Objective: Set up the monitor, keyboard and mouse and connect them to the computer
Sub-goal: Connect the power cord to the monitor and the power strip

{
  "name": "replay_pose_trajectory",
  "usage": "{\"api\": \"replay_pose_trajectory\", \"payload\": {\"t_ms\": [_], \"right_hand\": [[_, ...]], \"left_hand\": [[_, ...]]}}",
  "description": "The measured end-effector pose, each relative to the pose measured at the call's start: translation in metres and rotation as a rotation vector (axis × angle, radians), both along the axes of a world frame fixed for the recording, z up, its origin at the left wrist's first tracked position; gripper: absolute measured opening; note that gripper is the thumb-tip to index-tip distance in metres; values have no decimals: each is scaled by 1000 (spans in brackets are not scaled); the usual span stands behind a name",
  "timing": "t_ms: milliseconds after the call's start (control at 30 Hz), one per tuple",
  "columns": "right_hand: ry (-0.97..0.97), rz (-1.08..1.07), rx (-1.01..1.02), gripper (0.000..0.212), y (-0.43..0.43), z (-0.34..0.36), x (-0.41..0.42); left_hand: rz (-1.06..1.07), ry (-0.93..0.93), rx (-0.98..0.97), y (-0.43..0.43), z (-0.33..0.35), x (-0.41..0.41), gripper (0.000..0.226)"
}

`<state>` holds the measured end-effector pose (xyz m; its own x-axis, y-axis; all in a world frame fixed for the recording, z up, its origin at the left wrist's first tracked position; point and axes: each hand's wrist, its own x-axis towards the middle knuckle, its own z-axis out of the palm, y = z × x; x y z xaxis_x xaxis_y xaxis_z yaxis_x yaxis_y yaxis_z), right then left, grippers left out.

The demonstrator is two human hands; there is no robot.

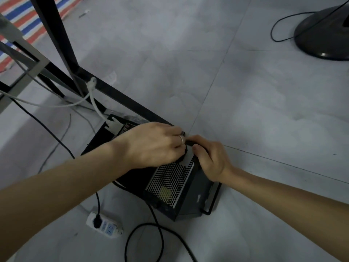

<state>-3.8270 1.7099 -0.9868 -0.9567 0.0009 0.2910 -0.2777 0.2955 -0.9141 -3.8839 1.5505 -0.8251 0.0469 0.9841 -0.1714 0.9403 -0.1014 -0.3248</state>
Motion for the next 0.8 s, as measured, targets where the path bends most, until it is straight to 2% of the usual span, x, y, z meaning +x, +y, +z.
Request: {"api": "replay_pose_trajectory", "payload": {"t_ms": [133, 200, 333, 433, 533, 700, 800], "right_hand": [[-47, -9, -3, 42, 0, 2, 0], [-78, -21, 0, 41, -1, 3, 2], [-70, -51, 14, 41, -1, 3, 7], [-66, -91, 8, 43, -3, 4, 11], [-47, -107, 26, 42, -4, 2, 12], [-27, -111, 48, 40, -2, -2, 7], [-18, -124, 31, 40, -3, -3, 9]], "left_hand": [[112, 5, -21, -5, 1, -5, 28], [211, -50, -51, -5, 5, -3, 21], [604, -245, 73, -4, 11, 7, 31], [870, -300, 65, -6, 14, 5, 33], [918, -306, 64, -10, 12, 3, 35], [898, -338, 224, -11, 4, 19, 29], [956, -344, 194, -5, 2, 15, 30]]}}
